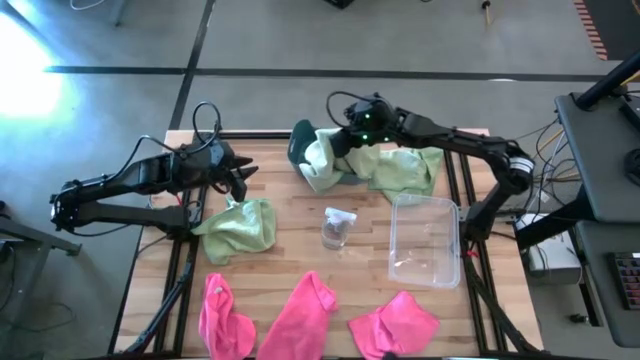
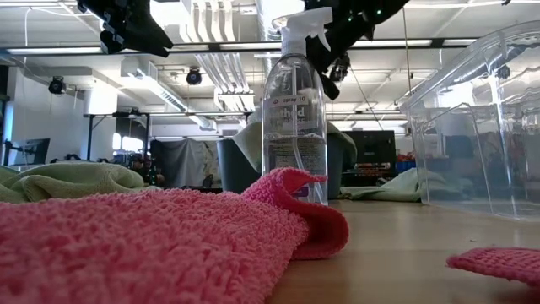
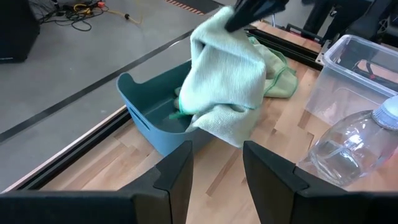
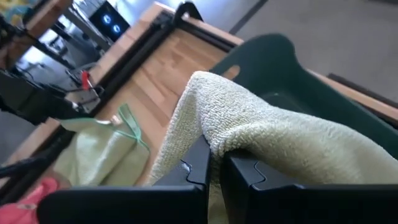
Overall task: Sort microfiber towel by color & place in baskets
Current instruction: Put the green microfiber towel into the blue bin
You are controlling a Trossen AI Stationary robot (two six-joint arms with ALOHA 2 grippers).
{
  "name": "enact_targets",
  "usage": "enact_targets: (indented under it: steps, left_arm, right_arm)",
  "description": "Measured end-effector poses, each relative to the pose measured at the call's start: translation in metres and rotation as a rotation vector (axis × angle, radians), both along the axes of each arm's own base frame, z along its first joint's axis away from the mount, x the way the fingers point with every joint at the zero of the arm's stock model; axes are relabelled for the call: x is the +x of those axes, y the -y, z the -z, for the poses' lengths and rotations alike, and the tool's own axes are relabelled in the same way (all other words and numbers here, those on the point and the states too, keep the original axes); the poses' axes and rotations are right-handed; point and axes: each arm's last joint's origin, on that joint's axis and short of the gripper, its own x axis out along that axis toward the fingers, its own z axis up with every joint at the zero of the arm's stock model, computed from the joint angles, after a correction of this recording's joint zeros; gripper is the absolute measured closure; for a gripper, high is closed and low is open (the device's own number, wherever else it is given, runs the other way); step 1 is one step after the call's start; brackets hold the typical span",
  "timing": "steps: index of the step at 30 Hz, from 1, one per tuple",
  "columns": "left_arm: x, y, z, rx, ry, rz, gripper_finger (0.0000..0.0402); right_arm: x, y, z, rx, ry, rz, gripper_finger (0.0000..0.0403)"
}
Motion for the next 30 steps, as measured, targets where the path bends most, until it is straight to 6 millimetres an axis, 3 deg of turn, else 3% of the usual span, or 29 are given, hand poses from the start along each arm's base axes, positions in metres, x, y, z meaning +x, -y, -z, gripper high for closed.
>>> enact_targets:
  steps: [6,17,30]
  left_arm:
    - [0.000,0.000,0.000,0.012,-0.010,0.008,0.0276]
    - [-0.001,0.000,0.001,0.010,-0.027,0.009,0.0276]
    - [-0.001,0.000,0.001,0.009,-0.027,0.008,0.0276]
  right_arm:
    - [0.005,0.002,0.009,0.014,-0.022,-0.011,0.0378]
    - [-0.009,-0.005,-0.014,-0.072,0.004,-0.063,0.0297]
    - [-0.017,-0.006,-0.008,-0.136,-0.130,-0.053,0.0245]
